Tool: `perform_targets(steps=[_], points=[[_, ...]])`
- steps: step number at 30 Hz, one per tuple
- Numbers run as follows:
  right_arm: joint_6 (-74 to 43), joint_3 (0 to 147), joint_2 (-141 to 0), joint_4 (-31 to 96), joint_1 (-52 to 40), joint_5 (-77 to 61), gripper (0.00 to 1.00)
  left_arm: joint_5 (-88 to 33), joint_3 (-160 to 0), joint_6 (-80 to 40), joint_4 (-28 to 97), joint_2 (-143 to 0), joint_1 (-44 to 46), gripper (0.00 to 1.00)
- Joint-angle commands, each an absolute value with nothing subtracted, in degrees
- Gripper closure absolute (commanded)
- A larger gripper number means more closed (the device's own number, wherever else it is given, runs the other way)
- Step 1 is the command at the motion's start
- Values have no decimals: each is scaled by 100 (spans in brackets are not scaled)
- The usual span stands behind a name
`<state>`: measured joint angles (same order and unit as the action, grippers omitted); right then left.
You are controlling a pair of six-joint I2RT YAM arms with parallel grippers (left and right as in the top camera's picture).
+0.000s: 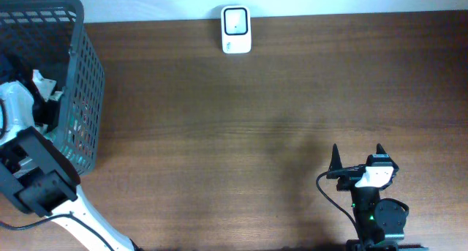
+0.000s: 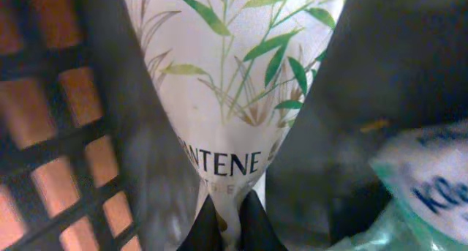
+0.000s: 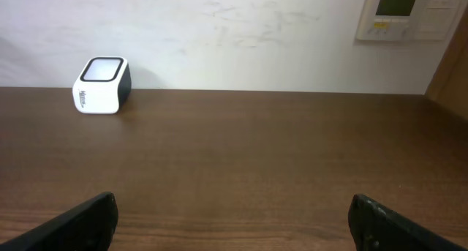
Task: Scan the item barcode
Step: 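Reach the left gripper into the grey basket and grasp the white tube, then carry the white tube with the left gripper and place it near the scanner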
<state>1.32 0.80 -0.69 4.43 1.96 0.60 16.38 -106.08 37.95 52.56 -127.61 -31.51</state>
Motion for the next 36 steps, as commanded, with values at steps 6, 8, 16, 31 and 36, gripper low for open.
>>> perform_targets(steps=[6,8,16,31,36], points=[[123,32,-36,464,228,71,2,-1050,-13266,639,5408,-11555,-3103,100],[123,32,-36,464,228,71,1,-1737,-13572,-167,5223,-11091,-3103,100],[123,32,-36,464,228,71,1,-4112,-13587,-3760,4598,-9863,-2641,100],[123,32,-36,464,228,71,1,-414,-13579,-3315,6565,-12689,2196,100],[123,32,-36,464,228,71,1,-336,-13581,-3317,6499,-13830,2556,100]])
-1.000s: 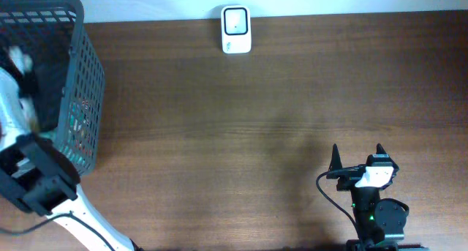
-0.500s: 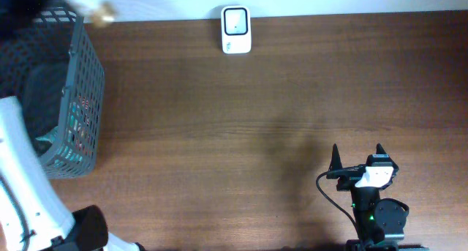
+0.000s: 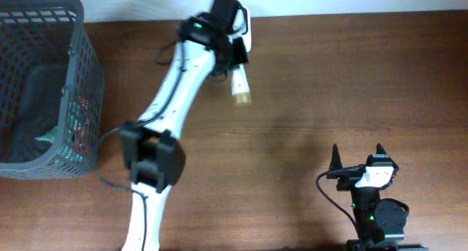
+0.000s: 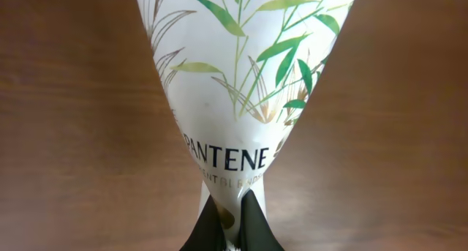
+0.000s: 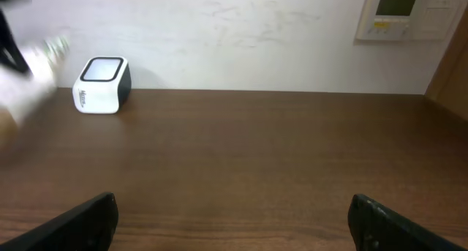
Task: Scan the item barcode
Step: 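Carry the white tube with the left gripper and place it near the scanner, then reach the left gripper into the basket and grasp the teal wipes pack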
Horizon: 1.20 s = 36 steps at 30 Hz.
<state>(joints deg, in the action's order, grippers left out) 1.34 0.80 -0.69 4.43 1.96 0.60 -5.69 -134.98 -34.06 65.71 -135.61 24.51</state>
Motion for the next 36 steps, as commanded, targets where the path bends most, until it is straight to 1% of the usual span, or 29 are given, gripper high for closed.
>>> perform_targets(steps=[1,2,3,5,7,10,11,13,14,16,18,19,20,22,23,26,28,31,34,36], points=[[123,32,-36,464,228,71,1,-338,-13579,-3315,6484,-13946,2587,100],[123,32,-36,464,228,71,1,-336,-13579,-3315,6455,-14049,2615,90],[126,32,-36,464,228,71,1,-336,-13579,-3312,6410,-14108,2626,77],[126,32,-36,464,228,71,1,-349,-13579,-3312,6388,-14134,2624,66],[123,32,-36,464,228,71,1,-478,-13686,-3201,6390,-14121,2624,67],[123,32,-36,464,228,71,1,-681,-14320,-2856,6471,-13998,2517,63],[123,32,-36,464,228,71,1,-659,-14700,-2856,6547,-13889,2423,61],[123,32,-36,464,228,71,1,-657,-15445,-2698,6569,-13655,2185,52],[126,32,-36,464,228,71,1,-596,-16123,-2545,6536,-13404,1863,47],[123,32,-36,464,228,71,1,-377,-16897,-2386,6512,-13124,1354,35],[126,32,-36,464,228,71,1,21,-17725,-2388,6523,-12853,449,28],[123,32,-36,462,228,71,1,93,-17843,-2390,6541,-12798,189,20],[123,32,-36,464,228,71,1,163,-17983,-2392,6619,-12669,-539,18],[123,32,-36,464,228,71,1,196,-17983,-2392,6886,-12630,-1286,7],[126,32,-36,464,228,71,1,279,-17926,-2392,7277,-12637,-1796,5],[123,32,-36,464,228,71,1,928,-17611,-2392,8158,-12641,-2639,5],[126,32,-36,464,228,71,1,947,-17082,-2392,8639,-12641,-3264,6],[123,32,-36,464,228,71,1,731,-15985,-2383,9105,-12641,-3677,4],[123,32,-36,464,228,71,1,766,-14728,-1957,9161,-12641,-3730,1],[123,32,-36,464,228,71,1,746,-13920,-1962,9166,-12641,-3728,0]])
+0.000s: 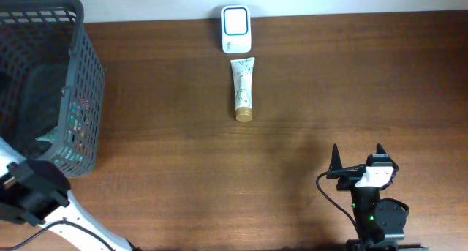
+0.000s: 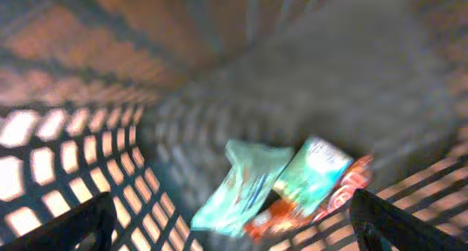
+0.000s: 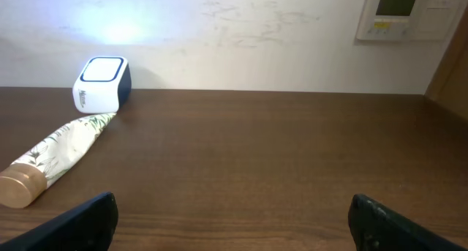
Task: Scan the item barcode
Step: 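Reach the left gripper into the basket and grasp the teal wipes pack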
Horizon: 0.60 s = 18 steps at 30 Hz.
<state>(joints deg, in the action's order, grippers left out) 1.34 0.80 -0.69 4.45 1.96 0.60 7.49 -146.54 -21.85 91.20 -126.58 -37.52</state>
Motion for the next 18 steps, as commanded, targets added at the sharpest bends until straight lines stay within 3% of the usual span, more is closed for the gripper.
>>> perform_targets(steps=[1,4,7,13,16,17,18], points=[[123,32,-36,464,228,71,1,731,-13537,-1962,9164,-12641,-3715,0],[126,32,-36,464,228,71,1,725,-12637,-1959,8868,-12641,-3715,0],[123,32,-36,464,228,71,2,27,-11769,-1396,8285,-12641,-3701,6],[126,32,-36,464,228,71,1,-23,-10519,-1406,7701,-12641,-3498,16],[126,32,-36,464,228,71,1,40,-10304,-1404,7548,-12641,-3498,56],[123,32,-36,464,228,71,1,169,-10307,-1404,7507,-12641,-3500,84],[123,32,-36,464,228,71,1,307,-10392,-1404,7500,-12639,-3505,100]])
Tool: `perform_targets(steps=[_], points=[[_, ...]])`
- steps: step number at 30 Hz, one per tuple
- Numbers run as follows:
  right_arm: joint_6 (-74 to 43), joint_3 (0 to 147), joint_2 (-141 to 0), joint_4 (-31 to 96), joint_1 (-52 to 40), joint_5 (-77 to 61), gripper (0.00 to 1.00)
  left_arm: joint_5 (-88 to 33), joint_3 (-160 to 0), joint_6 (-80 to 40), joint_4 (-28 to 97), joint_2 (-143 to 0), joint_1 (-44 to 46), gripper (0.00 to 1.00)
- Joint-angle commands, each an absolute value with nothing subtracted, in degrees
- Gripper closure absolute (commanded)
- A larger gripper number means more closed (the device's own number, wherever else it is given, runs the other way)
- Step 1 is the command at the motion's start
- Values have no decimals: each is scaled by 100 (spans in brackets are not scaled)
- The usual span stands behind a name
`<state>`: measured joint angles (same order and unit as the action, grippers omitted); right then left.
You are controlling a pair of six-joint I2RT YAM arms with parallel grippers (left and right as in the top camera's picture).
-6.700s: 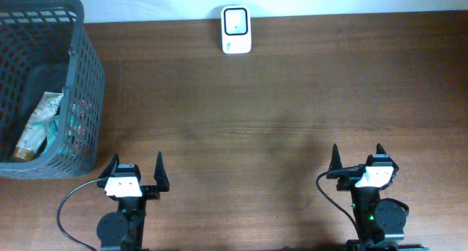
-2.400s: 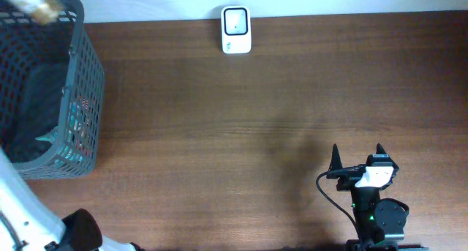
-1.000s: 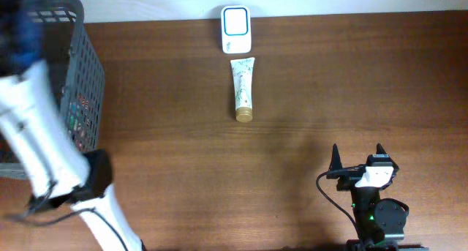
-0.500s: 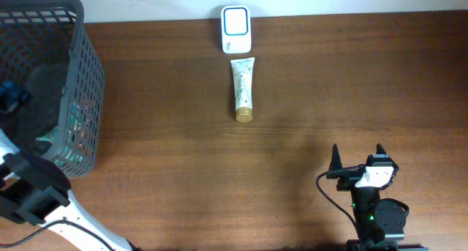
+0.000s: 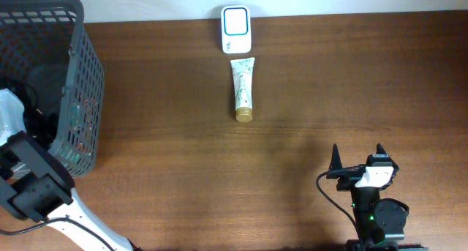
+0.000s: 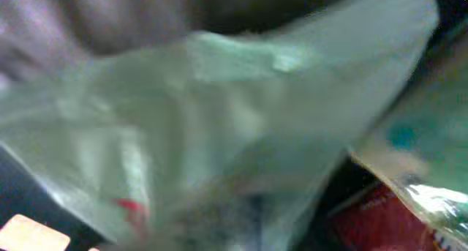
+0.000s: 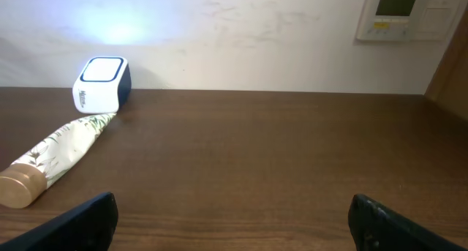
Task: Scan the item barcode
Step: 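Reach the left gripper into the basket and grasp the teal wipes pack, then place the teal wipes pack left of the white tube with the left gripper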
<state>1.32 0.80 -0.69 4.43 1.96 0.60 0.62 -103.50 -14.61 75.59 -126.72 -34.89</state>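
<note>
The white scanner (image 5: 236, 29) stands at the table's far edge, also seen as the scanner (image 7: 102, 84). Just in front of it lies a white leaf-printed tube (image 5: 243, 88) with a gold cap, the same tube (image 7: 55, 157). My left arm (image 5: 13, 108) reaches down into the grey basket (image 5: 86, 83). Its camera is filled by a blurred pale green packet (image 6: 219, 112), and its fingers do not show. My right gripper (image 7: 234, 222) rests open near the table's front right, far from the tube.
Inside the basket, a teal packet (image 6: 417, 134) and a red packet (image 6: 380, 214) lie beside the pale green one. The basket's mesh wall stands tall at the table's left end. A wall panel (image 7: 401, 13) hangs behind the table.
My left arm has gone down into the basket. Its camera looked from above at several packets, fingers open; now a pale green packet fills the view. Tube, scanner and right arm are unmoved.
My left gripper was shut on the leaf-printed tube inside the basket. Then it held the tube at the scanner. Later the tube lay on the table in front of the scanner and the open gripper hung over the basket, where it is now down among the packets.
</note>
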Motion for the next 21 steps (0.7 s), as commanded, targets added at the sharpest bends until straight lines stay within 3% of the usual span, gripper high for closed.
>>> perform_targets(steps=[1,4,9,13,16,21], points=[[123,32,-36,464,228,71,1,327,-10521,-1404,7529,-12639,-3505,100],[123,32,-36,464,228,71,1,320,-11743,-1472,7935,-12573,-3505,100],[123,32,-36,462,228,71,1,78,-15769,-2167,8578,-12521,-3505,100],[126,32,-36,464,228,71,1,-2169,-18011,-2279,7964,-12488,-3347,100],[123,32,-36,464,228,71,1,-3791,-17972,-3087,6792,-12143,-2906,100],[126,32,-36,464,228,71,1,-3962,-17629,-3105,7144,-12158,-1179,100]])
